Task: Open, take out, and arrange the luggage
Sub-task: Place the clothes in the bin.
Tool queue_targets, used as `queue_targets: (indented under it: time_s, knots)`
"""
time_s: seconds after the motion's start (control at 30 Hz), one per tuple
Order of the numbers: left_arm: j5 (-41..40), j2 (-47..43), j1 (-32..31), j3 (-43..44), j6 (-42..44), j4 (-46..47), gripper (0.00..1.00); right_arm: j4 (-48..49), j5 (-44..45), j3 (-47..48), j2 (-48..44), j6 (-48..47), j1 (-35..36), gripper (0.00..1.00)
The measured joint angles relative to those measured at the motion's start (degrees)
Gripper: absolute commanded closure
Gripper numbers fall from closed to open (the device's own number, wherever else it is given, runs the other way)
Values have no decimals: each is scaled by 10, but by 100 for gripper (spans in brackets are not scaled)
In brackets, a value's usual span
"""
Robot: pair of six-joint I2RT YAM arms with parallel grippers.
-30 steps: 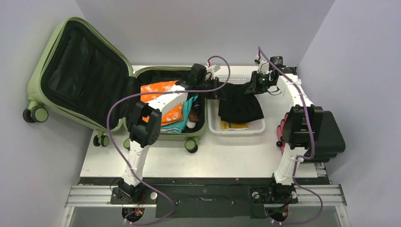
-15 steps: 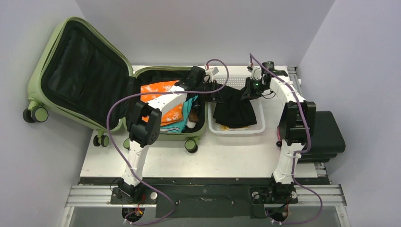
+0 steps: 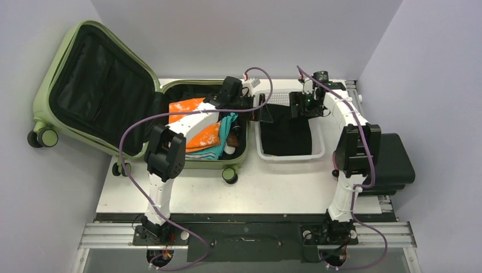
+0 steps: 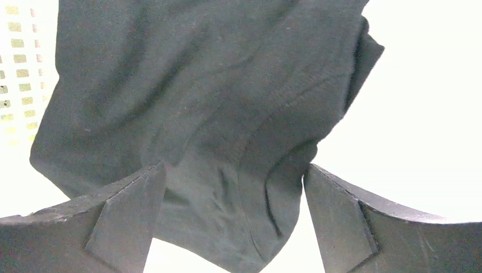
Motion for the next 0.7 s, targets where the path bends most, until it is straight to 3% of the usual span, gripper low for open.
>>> queue_targets:
  time_s: [0.23,0.37,0.43,0.47,0.53,0.57,0.6,0.7]
  knots:
    - [27,0,15,28,4,-8,4,-10,44,24,-78,-16,4,13]
    - [68,0,14,38,-12,20,4,12,15,22,-106,-15,7,13]
    - [89,0,10,38,-24,35,4,31,-12,11,-107,-14,15,19]
    - [99,0,8,38,-30,42,4,38,-28,7,-102,-14,21,29]
    - [115,0,2,38,-42,61,4,47,-61,5,-82,-5,31,62]
    - [121,0,-2,37,-47,69,4,56,-77,5,-69,3,35,71]
    - [126,0,-6,36,-51,76,4,64,-90,5,-52,13,39,92]
    - [135,3,-18,30,-60,91,4,72,-108,14,6,41,46,100]
